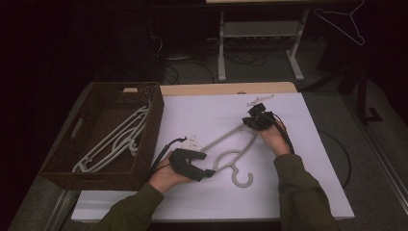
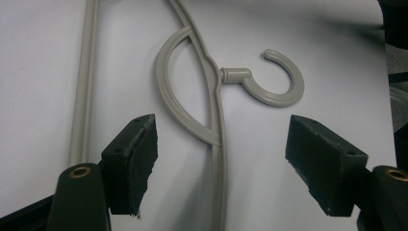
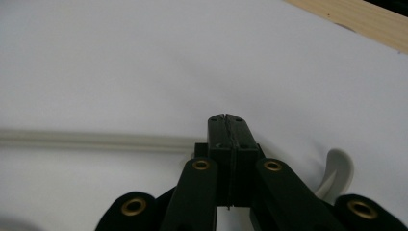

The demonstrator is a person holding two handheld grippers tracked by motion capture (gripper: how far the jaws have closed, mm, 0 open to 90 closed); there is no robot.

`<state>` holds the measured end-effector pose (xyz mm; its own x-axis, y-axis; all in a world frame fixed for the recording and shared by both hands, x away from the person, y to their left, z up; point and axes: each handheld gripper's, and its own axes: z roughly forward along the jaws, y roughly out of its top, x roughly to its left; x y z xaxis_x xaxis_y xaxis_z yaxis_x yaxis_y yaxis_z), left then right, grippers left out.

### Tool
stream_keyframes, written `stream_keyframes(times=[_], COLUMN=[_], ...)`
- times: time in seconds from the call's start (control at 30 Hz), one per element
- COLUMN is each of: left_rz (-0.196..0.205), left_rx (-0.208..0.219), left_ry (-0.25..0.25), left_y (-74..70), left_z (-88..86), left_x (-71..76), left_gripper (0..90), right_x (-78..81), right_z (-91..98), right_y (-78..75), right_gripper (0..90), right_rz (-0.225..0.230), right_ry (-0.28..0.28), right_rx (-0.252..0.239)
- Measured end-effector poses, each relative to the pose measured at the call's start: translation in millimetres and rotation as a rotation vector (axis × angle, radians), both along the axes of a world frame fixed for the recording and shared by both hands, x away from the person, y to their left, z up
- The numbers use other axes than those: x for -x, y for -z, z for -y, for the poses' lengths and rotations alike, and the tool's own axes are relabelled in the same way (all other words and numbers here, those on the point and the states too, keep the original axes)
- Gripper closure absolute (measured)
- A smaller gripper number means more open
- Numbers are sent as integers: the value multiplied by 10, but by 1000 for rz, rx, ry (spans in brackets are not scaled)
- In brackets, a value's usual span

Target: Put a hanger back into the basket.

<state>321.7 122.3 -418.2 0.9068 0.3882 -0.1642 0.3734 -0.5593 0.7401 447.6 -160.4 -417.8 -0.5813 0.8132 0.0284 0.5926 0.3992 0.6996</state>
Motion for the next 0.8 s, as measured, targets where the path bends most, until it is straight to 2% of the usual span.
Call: stream_keyframes(times=[0.17, 0.3, 0.43, 0.6, 0.7, 0.77, 0.8], left_rz=[2, 3, 11, 10, 17, 3, 2], left_rx=[-7, 4, 3, -24, -70, -92, -107], left_ry=[2, -1, 2, 17, 29, 30, 42], left_y=[3, -18, -36, -12, 27, 64, 81], left_z=[6, -3, -7, 38, 74, 100, 114], left_x=[3, 8, 8, 16, 0, -19, -29], left_gripper=[211, 208, 209, 236, 276, 302, 352], right_x=[-153, -203, -229, -248, -255, -257, -258], right_z=[-61, -86, -108, -127, -129, -131, -133], right_y=[38, 81, 91, 113, 118, 119, 119], right_gripper=[898, 899, 900, 900, 900, 900, 900], right_rz=[-29, -45, -55, -67, -69, -72, -74], right_ry=[14, 7, 1, -1, -4, -4, -5], right_rx=[50, 87, 96, 105, 111, 112, 113])
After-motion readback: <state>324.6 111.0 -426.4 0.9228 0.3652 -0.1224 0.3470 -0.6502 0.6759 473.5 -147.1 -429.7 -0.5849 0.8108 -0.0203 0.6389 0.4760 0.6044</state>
